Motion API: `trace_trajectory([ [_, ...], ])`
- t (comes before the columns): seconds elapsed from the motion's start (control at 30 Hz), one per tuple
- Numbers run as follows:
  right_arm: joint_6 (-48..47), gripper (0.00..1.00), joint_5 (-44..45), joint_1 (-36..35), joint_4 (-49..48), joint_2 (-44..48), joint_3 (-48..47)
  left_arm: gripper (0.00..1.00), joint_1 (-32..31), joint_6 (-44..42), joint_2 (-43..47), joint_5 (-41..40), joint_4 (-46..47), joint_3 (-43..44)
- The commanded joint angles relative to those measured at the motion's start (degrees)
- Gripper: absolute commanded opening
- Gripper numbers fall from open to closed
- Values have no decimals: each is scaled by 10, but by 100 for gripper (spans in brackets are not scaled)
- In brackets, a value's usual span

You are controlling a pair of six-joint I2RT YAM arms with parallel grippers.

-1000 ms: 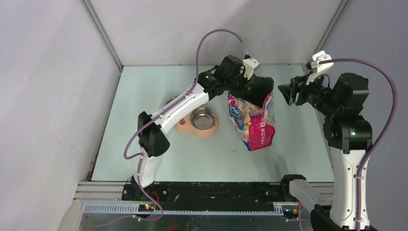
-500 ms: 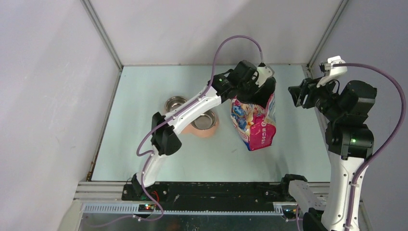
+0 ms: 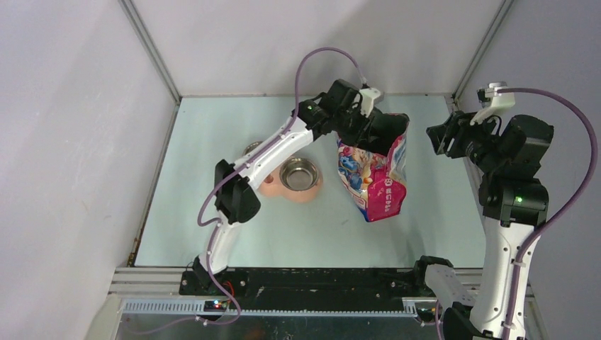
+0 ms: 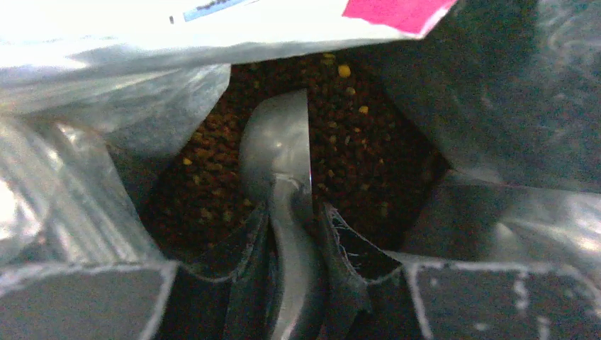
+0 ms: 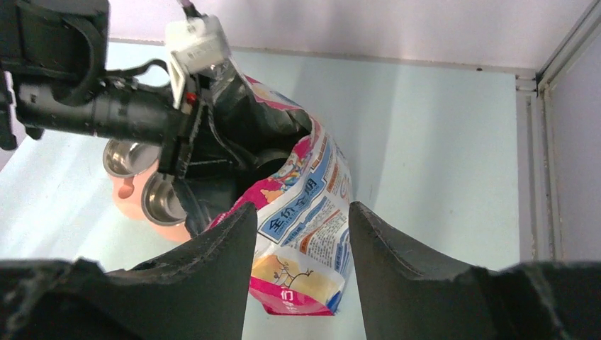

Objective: Serve the pet food

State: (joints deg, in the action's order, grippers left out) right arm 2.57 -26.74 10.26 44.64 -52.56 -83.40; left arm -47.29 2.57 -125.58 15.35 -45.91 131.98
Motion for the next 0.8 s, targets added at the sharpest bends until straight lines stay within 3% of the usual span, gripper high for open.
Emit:
trace_trajectory([
  [0.0, 3, 53, 10, 5, 3, -1, -1, 0, 19, 142, 57, 155, 8, -11],
  [0.37, -15, 53, 48, 7, 26, -26, -16, 0, 110, 268, 103, 166, 107, -24],
  [0.77, -19, 53, 53, 18, 43, -44, -17, 0, 204, 443, 179, 313, 260, -191],
])
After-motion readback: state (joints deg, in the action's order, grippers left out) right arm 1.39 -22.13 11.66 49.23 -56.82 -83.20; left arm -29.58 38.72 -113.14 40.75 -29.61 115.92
